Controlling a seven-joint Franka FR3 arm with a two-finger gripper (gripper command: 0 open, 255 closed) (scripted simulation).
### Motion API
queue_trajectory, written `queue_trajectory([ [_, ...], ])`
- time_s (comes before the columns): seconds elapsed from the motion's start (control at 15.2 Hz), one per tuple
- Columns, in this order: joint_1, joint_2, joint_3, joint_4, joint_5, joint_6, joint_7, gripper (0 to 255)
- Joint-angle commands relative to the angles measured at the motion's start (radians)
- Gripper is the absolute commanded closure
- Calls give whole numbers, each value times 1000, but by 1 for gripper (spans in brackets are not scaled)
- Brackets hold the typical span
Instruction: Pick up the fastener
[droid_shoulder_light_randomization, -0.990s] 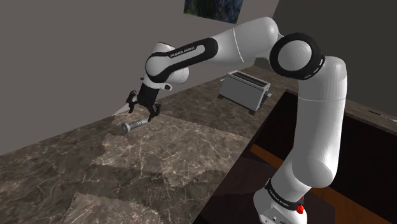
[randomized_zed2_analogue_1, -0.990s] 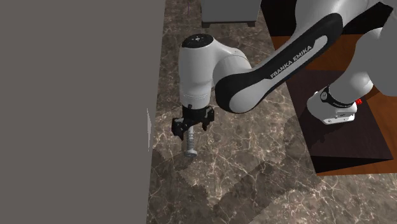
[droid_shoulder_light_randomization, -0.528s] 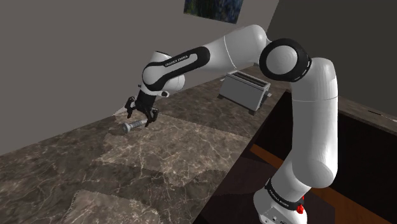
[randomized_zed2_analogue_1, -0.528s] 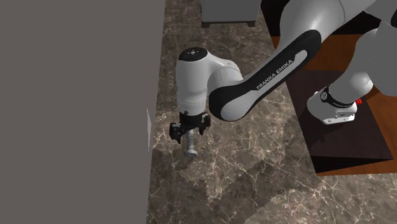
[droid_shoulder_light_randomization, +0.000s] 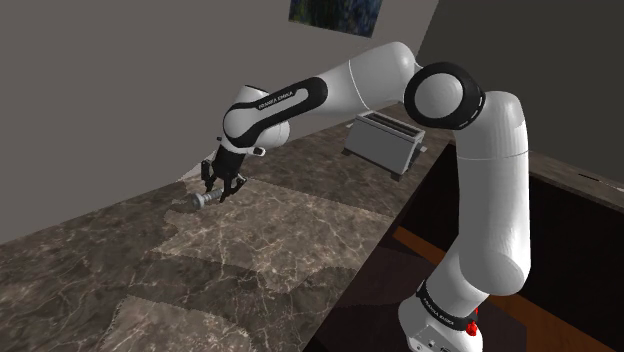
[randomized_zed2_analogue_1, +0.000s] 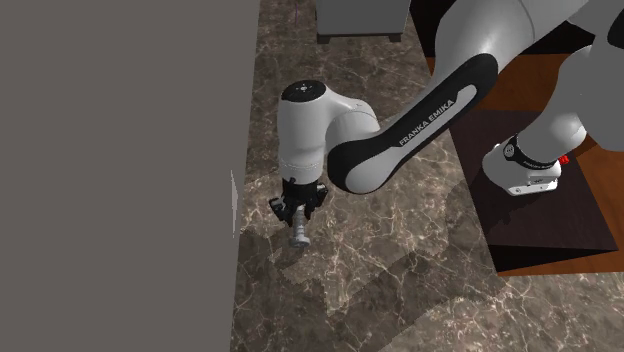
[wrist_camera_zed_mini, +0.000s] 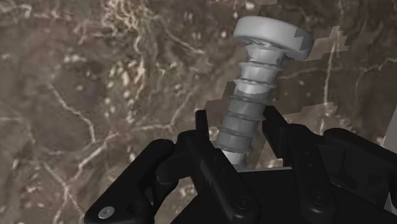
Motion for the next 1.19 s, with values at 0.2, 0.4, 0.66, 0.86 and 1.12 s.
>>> queue_trajectory([
  [0.2, 0, 3, 0, -2, 0, 1, 0, 255],
  [0.4, -2, -16, 1, -1, 1, -19, 4, 255],
  [0.66, -4, -47, 2, 9, 0, -58, 14, 255],
  [0.86, -6, -69, 2, 18, 0, -88, 22, 255],
  [1.12, -8, -96, 3, 34, -1, -130, 32, 255],
])
